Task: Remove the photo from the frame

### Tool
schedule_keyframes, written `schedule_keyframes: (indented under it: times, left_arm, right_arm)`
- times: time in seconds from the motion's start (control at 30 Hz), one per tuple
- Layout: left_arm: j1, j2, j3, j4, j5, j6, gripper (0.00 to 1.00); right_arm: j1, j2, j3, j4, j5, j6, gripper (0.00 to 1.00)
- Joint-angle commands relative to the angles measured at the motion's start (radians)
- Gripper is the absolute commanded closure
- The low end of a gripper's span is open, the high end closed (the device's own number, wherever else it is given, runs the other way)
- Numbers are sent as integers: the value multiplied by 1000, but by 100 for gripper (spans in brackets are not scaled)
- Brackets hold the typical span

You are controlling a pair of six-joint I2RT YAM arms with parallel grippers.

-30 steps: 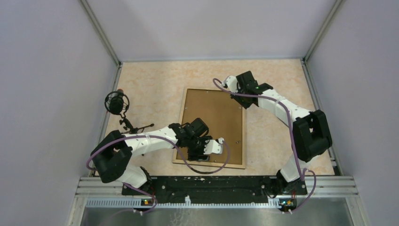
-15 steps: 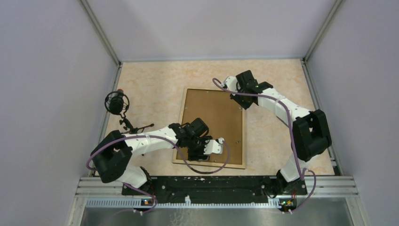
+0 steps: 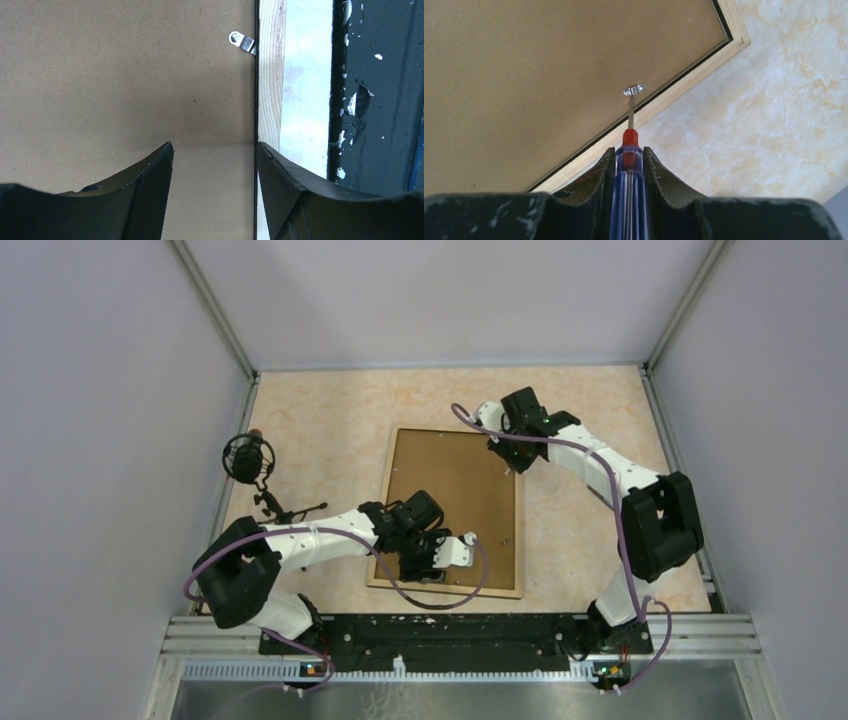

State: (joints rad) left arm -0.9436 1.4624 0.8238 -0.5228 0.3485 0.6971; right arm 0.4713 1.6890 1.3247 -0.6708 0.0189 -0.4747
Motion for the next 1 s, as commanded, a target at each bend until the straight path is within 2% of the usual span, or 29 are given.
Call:
schedule_keyframes:
  times: [0.0, 0.47, 0.73, 0.87, 0.97]
  left_arm:
    - [-3, -2, 5, 26, -9, 1, 33]
    - [-3, 7, 5, 24, -3, -10, 33]
    - [41, -26, 58, 25, -1, -110, 29]
    - [118, -72, 83, 56, -24, -191, 23]
    - [265, -68, 130, 76, 4, -295, 17]
  right_arm:
    - [12, 37, 18, 15, -53, 37, 100]
    - [11, 73, 35, 64, -90, 85, 100]
    - [-1, 24, 67, 25, -149, 116, 100]
    - [-41, -33, 80, 11, -238, 152, 100]
    - [-73, -78, 67, 16, -281, 174, 100]
